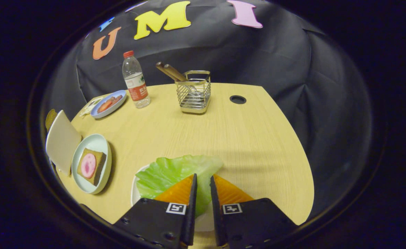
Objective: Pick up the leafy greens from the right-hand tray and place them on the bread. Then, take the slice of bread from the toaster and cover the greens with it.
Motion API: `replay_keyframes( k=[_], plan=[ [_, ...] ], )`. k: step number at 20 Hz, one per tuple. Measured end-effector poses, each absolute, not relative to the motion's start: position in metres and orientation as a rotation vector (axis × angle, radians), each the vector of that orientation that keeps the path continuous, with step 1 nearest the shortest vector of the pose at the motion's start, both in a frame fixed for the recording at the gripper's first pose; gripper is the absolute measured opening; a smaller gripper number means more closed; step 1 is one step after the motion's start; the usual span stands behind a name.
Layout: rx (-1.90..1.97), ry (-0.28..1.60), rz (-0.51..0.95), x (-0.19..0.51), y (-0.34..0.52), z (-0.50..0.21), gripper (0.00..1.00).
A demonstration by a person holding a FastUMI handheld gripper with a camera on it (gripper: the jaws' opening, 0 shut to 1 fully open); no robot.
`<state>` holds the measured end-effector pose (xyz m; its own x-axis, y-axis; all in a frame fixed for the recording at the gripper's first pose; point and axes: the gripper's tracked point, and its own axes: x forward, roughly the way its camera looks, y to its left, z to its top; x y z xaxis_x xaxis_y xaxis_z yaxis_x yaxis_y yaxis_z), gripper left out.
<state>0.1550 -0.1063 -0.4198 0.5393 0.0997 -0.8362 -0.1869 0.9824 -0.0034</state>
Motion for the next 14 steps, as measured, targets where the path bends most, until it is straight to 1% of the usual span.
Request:
replay_keyframes(
  k=[2, 4, 5, 8, 9, 14],
  plan=[
    [-0.109, 1.028, 0.16, 0.15, -0.108, -0.426, 0.24],
    [-0.11, 1.029, 0.144, 0.151, -0.112, -0.425, 0.24],
    [-0.1, 1.033, 0.142, 0.148, -0.111, -0.424, 0.03],
    [-0.086, 1.047, 0.17, 0.138, -0.105, -0.42, 0.02],
    [-0.084, 1.034, 0.173, 0.136, -0.103, -0.413, 0.0],
    [-0.079, 0.942, 0.173, 0.127, -0.089, -0.367, 0.0]
  ],
)
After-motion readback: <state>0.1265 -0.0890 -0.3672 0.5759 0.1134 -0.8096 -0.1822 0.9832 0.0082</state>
